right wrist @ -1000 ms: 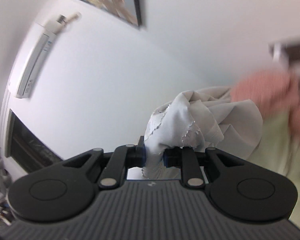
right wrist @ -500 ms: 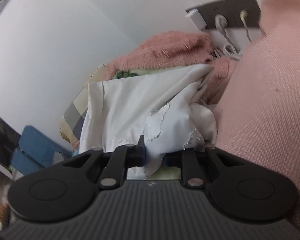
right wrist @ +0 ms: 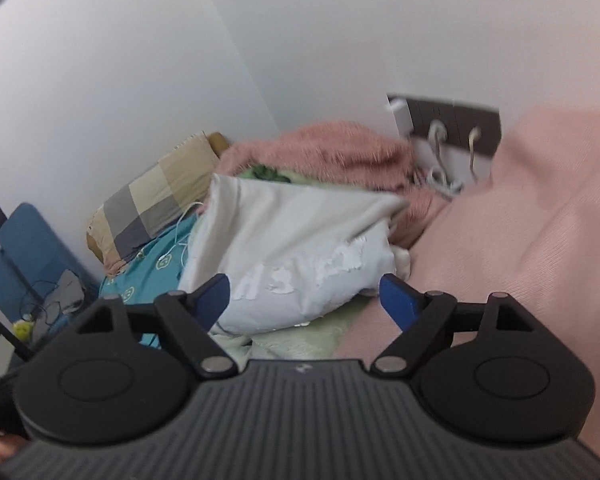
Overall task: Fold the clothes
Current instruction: 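Carry the folded T-shirt with both grippers onto the green blanket pile, then open both grippers and release the T-shirt on the blanket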
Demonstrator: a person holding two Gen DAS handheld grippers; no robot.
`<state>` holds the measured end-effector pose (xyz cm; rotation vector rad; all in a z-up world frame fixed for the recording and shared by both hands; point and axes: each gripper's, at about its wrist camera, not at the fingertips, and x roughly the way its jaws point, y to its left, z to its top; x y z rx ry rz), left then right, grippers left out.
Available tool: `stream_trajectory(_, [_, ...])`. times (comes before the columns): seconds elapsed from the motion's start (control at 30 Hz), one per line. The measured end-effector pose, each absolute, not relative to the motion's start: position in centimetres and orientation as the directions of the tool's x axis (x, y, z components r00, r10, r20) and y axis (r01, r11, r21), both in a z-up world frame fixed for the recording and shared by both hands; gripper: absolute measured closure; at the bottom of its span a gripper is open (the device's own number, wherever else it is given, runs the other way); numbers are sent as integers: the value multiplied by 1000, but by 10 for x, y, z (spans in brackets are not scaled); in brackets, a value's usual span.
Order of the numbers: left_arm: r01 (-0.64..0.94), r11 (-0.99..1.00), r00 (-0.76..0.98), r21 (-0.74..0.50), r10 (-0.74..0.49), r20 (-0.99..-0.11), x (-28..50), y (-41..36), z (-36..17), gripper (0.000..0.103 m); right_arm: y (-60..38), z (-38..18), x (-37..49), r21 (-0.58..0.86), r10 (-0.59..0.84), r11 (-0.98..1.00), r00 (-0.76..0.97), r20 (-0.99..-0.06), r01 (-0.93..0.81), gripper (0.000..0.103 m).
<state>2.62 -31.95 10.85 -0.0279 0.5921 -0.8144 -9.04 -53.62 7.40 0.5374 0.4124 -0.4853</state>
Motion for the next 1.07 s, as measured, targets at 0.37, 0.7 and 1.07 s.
stream_trajectory(0.37, [686, 720, 643, -110, -670, -372, -73, -242, 147, 0, -437, 110, -153, 235, -361, 857, 861, -359, 458, 19])
stream_trajectory(0.7, [669, 739, 683, -82, -654, -324, -126, -189, 140, 0, -388, 86, -178, 195, -375, 875, 874, -309, 444, 19])
stream_trajectory(1.07, [658, 750, 695, -68, -640, -328, -124, -182, 132, 0, -376, 81, -169, 160, -396, 876, 867, -302, 455, 19])
